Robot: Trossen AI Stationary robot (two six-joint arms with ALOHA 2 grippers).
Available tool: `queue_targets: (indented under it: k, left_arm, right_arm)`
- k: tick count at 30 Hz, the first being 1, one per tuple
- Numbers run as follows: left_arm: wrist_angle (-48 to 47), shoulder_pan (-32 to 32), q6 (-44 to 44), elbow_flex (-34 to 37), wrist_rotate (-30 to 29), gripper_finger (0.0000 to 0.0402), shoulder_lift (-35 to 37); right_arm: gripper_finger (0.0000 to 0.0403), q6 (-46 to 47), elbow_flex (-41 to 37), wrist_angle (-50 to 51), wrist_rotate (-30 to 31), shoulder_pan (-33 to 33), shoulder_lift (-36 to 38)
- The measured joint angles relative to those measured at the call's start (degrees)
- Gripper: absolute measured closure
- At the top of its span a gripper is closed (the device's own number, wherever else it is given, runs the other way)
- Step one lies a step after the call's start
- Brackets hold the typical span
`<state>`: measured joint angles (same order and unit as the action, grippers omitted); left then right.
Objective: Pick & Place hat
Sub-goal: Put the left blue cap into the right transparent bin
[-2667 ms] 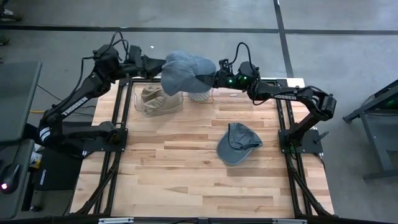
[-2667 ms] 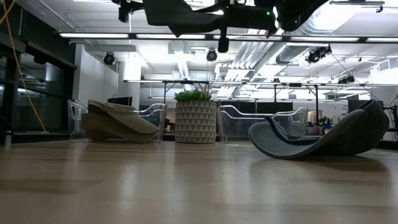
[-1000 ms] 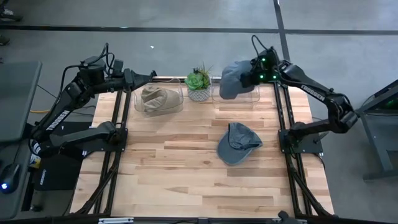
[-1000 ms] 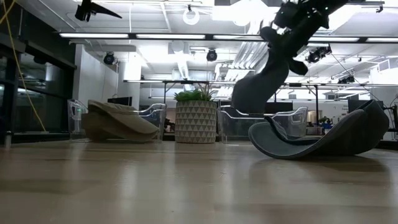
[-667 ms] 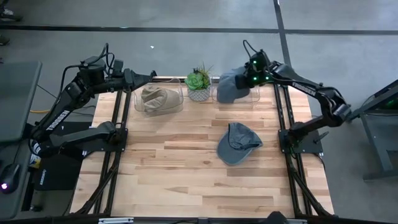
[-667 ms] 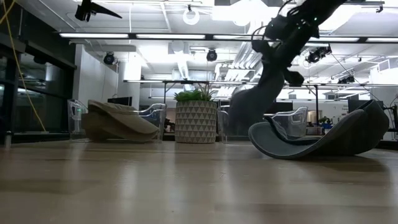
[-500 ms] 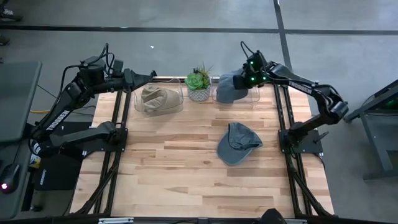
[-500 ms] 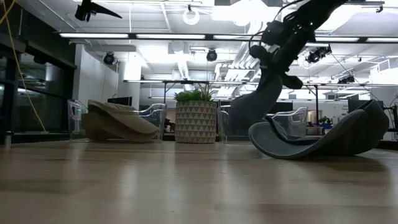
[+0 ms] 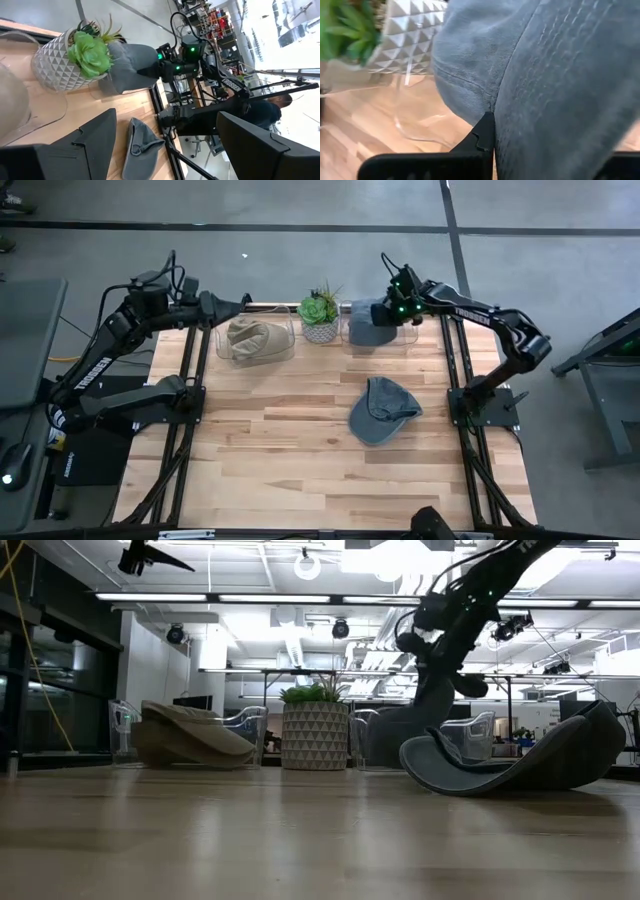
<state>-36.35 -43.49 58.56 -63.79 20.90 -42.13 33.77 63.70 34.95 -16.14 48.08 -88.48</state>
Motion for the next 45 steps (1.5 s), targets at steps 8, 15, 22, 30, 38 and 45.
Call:
queue_targets:
  k: [8,15,22,30,38,45]
  left_arm:
    - [-1.56,0.01,0.18,0.02,0.03,0.0099,-0.02]
    - [-1.55,0.0,0.2,0.02,0.03,0.0099,0.0]
    - [-1.56,-0.01,0.22,0.02,0.03,0.0099,0.0]
    - [-1.54,0.01,0.24,0.02,0.03,0.0099,0.0]
    - [-1.56,0.01,0.24,0.02,0.05,0.0099,0.0]
    - [-1.95,0.0,0.35,0.02,0.08,0.0099,-0.02]
  right_arm:
    - [0.0371,-0.17,0.02,1.54,1.56,0.73,-0.25]
    - [0.0299,-1.37,-0.02,2.72,1.67,1.66,1.37]
    - [0.0262,-2.25,-0.02,3.39,2.67,3.87,4.71]
    - [0.0273,-2.29,-0.04,4.68,2.84,6.86,10.76]
    - [0.0379,-5.29,-0.04,3.55,4.24,7.08,13.2]
    - [0.0399,-6.04,-0.04,1.52,6.59,7.27,13.17]
